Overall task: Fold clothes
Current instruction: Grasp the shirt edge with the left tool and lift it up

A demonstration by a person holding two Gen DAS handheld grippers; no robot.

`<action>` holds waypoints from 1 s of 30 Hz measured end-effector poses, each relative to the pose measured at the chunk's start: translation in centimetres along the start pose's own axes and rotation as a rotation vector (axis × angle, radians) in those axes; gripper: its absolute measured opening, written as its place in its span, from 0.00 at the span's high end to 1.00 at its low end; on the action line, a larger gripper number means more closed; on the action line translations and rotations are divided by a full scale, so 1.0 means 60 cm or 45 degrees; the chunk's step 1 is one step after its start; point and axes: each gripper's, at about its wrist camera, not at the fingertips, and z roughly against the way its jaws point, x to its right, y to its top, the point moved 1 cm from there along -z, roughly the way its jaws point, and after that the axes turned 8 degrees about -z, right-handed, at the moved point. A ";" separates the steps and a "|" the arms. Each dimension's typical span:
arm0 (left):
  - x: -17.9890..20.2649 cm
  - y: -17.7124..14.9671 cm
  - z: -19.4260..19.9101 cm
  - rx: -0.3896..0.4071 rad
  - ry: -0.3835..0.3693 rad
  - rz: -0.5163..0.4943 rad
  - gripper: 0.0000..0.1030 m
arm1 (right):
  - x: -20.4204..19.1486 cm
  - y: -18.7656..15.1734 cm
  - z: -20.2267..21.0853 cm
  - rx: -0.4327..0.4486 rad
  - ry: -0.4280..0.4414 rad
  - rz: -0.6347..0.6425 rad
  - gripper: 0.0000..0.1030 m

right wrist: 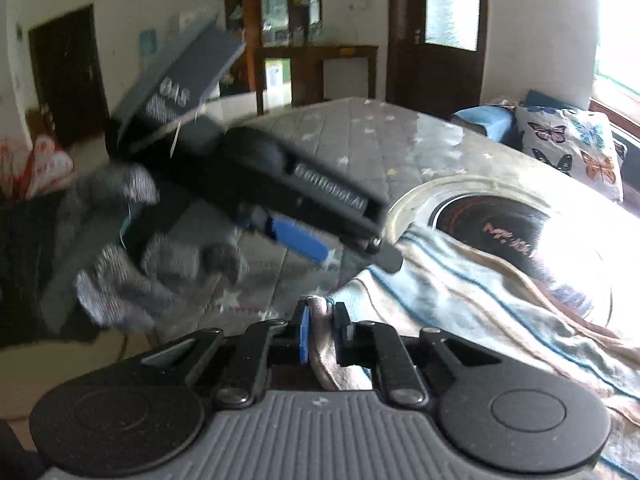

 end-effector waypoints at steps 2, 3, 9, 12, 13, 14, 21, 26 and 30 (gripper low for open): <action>0.005 0.000 -0.007 -0.012 -0.029 0.037 0.26 | 0.007 0.001 0.008 0.018 0.013 -0.019 0.90; 0.008 0.000 -0.009 -0.013 -0.036 0.046 0.26 | 0.010 0.001 0.012 0.026 0.020 -0.029 0.90; 0.018 -0.004 -0.037 -0.046 -0.113 0.113 0.77 | 0.022 0.000 0.030 0.063 0.059 -0.078 0.90; 0.020 -0.007 -0.046 -0.050 -0.110 0.121 0.87 | 0.032 -0.004 0.028 0.059 0.062 -0.087 0.88; 0.021 -0.007 -0.046 -0.048 -0.108 0.118 0.87 | 0.037 -0.006 0.029 0.057 0.066 -0.095 0.85; 0.021 -0.006 -0.046 -0.045 -0.107 0.114 0.87 | 0.044 -0.008 0.033 0.061 0.068 -0.109 0.82; 0.024 -0.004 -0.042 -0.026 -0.102 0.078 0.88 | 0.125 -0.023 0.055 0.072 -0.072 -0.228 0.81; 0.025 -0.004 -0.041 -0.027 -0.101 0.065 0.88 | 0.201 -0.035 0.044 0.046 -0.264 -0.307 0.81; 0.027 -0.003 -0.042 -0.025 -0.105 0.059 0.88 | 0.250 -0.034 0.016 0.029 -0.384 -0.354 0.81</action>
